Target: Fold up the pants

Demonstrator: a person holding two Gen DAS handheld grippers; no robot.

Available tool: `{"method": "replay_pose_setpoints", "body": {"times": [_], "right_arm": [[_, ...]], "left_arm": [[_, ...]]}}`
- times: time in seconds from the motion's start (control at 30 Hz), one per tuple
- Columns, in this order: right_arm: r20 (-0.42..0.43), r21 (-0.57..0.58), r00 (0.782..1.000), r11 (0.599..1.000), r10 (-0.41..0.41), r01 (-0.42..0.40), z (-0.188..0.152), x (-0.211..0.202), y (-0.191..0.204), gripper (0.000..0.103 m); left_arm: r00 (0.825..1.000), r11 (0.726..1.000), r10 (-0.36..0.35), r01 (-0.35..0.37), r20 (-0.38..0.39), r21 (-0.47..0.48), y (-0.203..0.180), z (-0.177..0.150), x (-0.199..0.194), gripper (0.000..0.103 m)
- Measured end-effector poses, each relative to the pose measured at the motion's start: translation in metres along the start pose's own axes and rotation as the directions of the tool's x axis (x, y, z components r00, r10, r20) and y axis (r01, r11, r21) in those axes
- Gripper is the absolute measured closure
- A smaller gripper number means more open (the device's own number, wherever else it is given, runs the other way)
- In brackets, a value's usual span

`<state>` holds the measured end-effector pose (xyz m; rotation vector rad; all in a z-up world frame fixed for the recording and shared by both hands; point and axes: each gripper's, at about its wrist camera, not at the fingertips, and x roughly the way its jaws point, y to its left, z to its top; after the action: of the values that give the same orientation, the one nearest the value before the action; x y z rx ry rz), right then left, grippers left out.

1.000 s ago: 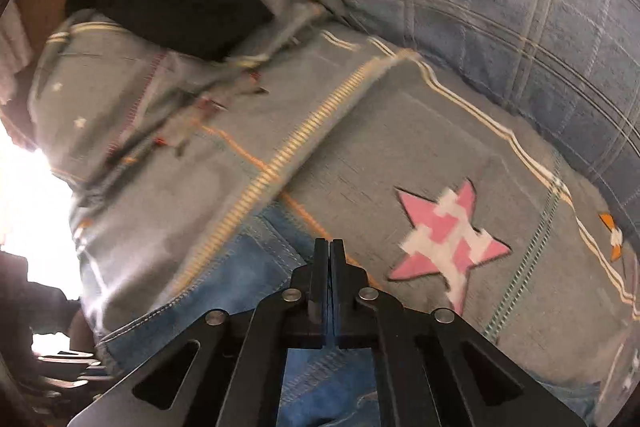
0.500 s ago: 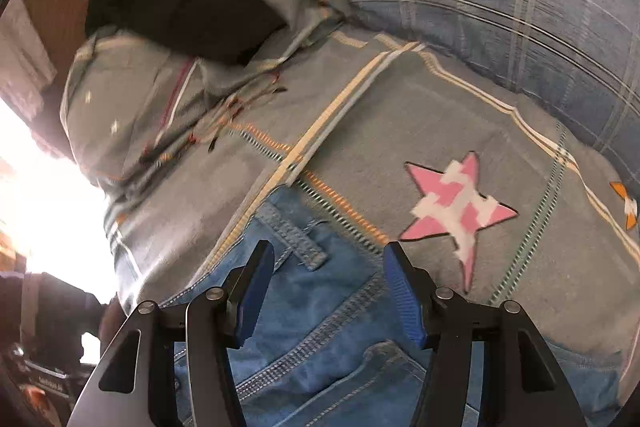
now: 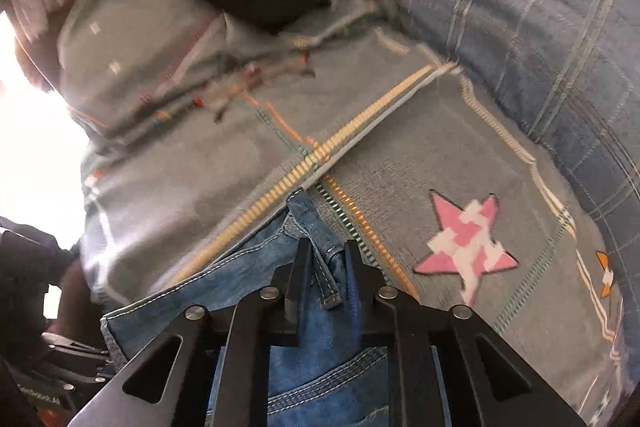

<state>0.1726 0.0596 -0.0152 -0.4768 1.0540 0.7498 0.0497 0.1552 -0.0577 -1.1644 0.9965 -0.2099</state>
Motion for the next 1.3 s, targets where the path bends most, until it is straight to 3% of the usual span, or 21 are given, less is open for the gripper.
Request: {"method": "replay_pose_setpoints", "body": {"times": [0.07, 0.17, 0.27, 0.3, 0.4, 0.47, 0.53, 0.63, 0.67, 0.73, 0.77, 0.87, 0.9, 0.97, 1.03, 1.1, 1.17, 1.23, 1.3], "right_arm": [[0.079, 0.032, 0.997, 0.999, 0.022, -0.025, -0.011, -0.033, -0.005, 0.090], [0.182, 0.109, 0.982, 0.992, 0.046, -0.067, -0.030, -0.079, -0.026, 0.090], [0.287, 0.186, 0.958, 0.979, 0.029, -0.085, -0.062, -0.129, -0.057, 0.090], [0.314, 0.216, 0.949, 0.972, 0.019, -0.091, -0.074, -0.143, -0.069, 0.090], [0.370, 0.320, 0.929, 0.940, -0.011, -0.117, -0.116, -0.169, -0.106, 0.090], [0.382, 0.424, 0.923, 0.897, -0.047, -0.130, -0.160, -0.177, -0.136, 0.090], [0.380, 0.506, 0.923, 0.849, -0.060, -0.154, -0.198, -0.174, -0.158, 0.090], [0.332, 0.627, 0.937, 0.767, -0.104, -0.137, -0.256, -0.160, -0.183, 0.090], [0.301, 0.662, 0.947, 0.740, -0.114, -0.121, -0.271, -0.153, -0.189, 0.086], [0.215, 0.731, 0.969, 0.678, -0.126, -0.074, -0.301, -0.138, -0.198, 0.086], [0.204, 0.749, 0.972, 0.659, -0.118, -0.077, -0.313, -0.135, -0.199, 0.087], [0.281, 0.779, 0.950, 0.611, -0.136, -0.143, -0.345, -0.156, -0.197, 0.086], [0.294, 0.786, 0.944, 0.600, -0.151, -0.149, -0.349, -0.163, -0.196, 0.082], [0.349, 0.806, 0.920, 0.558, -0.177, -0.199, -0.359, -0.178, -0.197, 0.057], [0.424, 0.802, 0.892, 0.521, -0.154, -0.291, -0.362, -0.185, -0.198, 0.043], [0.458, 0.787, 0.882, 0.513, -0.113, -0.343, -0.351, -0.179, -0.196, 0.043], [0.448, 0.786, 0.889, 0.515, -0.091, -0.343, -0.340, -0.169, -0.193, 0.043], [0.445, 0.788, 0.892, 0.507, -0.078, -0.349, -0.330, -0.158, -0.194, 0.043], [0.470, 0.784, 0.881, 0.482, -0.051, -0.390, -0.327, -0.149, -0.194, 0.043]], "left_arm": [[1.000, 0.994, 0.017, -0.019, 0.026, 0.110, -0.033, -0.008, -0.005, 0.091], [0.999, 0.961, 0.020, -0.030, 0.039, 0.276, -0.085, -0.022, -0.004, 0.091], [0.999, 0.893, 0.022, -0.031, 0.026, 0.450, -0.138, -0.047, 0.014, 0.091], [1.000, 0.860, 0.028, -0.025, 0.003, 0.510, -0.155, -0.059, 0.028, 0.091], [0.994, 0.805, 0.053, 0.013, -0.095, 0.593, -0.182, -0.088, 0.067, 0.091], [0.973, 0.780, 0.114, 0.039, -0.202, 0.625, -0.192, -0.114, 0.109, 0.091], [0.951, 0.757, 0.175, 0.036, -0.256, 0.652, -0.193, -0.135, 0.142, 0.091], [0.913, 0.711, 0.300, -0.021, -0.275, 0.703, -0.182, -0.162, 0.189, 0.089], [0.903, 0.707, 0.324, -0.033, -0.283, 0.706, -0.177, -0.166, 0.198, 0.087], [0.902, 0.721, 0.313, -0.021, -0.299, 0.693, -0.179, -0.161, 0.198, 0.085], [0.897, 0.729, 0.298, 0.006, -0.325, 0.684, -0.182, -0.158, 0.195, 0.076], [0.862, 0.778, 0.231, 0.115, -0.451, 0.618, -0.178, -0.146, 0.164, 0.060], [0.861, 0.785, 0.210, 0.134, -0.463, 0.605, -0.175, -0.142, 0.154, 0.057], [0.885, 0.787, 0.172, 0.140, -0.432, 0.601, -0.175, -0.128, 0.132, 0.054], [0.924, 0.784, 0.150, 0.106, -0.352, 0.611, -0.182, -0.104, 0.126, 0.054], [0.953, 0.805, 0.138, 0.050, -0.269, 0.592, -0.189, -0.073, 0.131, 0.051], [0.959, 0.815, 0.169, -0.005, -0.230, 0.579, -0.189, -0.049, 0.150, 0.046], [0.951, 0.826, 0.207, -0.045, -0.229, 0.561, -0.186, -0.029, 0.175, 0.046], [0.936, 0.846, 0.222, -0.046, -0.273, 0.531, -0.178, -0.017, 0.198, 0.046]]}}
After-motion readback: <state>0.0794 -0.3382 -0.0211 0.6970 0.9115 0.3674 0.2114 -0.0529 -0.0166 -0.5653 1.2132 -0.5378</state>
